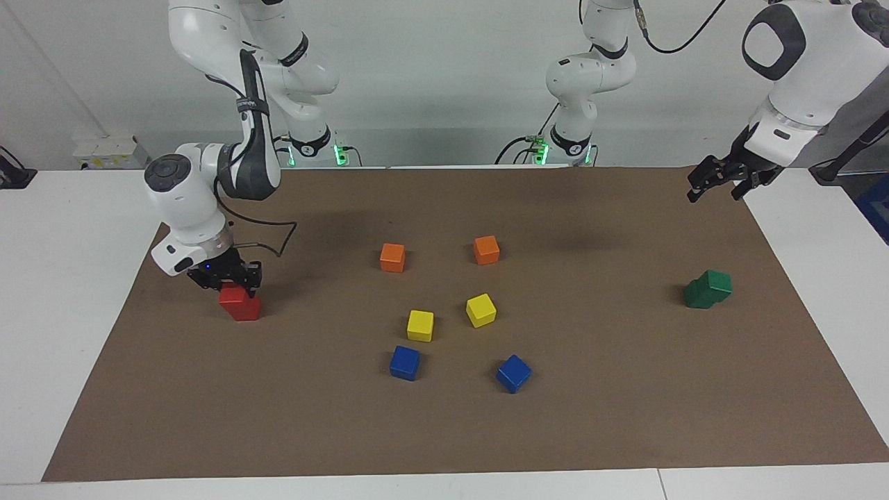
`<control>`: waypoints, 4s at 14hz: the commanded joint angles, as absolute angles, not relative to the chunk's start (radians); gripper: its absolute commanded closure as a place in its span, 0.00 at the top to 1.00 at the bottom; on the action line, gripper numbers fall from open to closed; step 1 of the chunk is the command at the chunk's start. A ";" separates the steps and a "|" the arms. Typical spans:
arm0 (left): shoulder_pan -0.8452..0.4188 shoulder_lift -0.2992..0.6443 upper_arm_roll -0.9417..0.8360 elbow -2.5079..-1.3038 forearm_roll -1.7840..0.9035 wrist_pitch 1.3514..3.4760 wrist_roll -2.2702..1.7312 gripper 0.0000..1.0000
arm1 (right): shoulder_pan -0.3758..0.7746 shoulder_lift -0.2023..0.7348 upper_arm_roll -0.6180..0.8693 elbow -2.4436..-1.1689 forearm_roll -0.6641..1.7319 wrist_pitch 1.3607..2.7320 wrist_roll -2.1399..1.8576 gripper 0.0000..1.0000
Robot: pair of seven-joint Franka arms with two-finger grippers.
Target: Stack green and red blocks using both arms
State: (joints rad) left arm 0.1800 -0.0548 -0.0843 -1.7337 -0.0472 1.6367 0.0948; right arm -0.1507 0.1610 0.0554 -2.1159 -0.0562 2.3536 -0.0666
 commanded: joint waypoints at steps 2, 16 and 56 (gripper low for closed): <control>0.126 -0.072 -0.075 -1.735 -0.025 1.634 0.003 1.00 | -0.163 0.132 0.066 -2.149 -0.045 2.370 -0.074 0.00; 0.100 -0.055 -0.080 -1.686 0.023 1.644 -0.021 1.00 | -0.150 0.130 0.069 -2.088 -0.044 2.318 -0.055 1.00; 0.112 -0.060 -0.077 -1.690 -0.026 1.663 -0.029 1.00 | -0.035 -0.040 0.022 -1.654 0.005 1.611 -0.002 1.00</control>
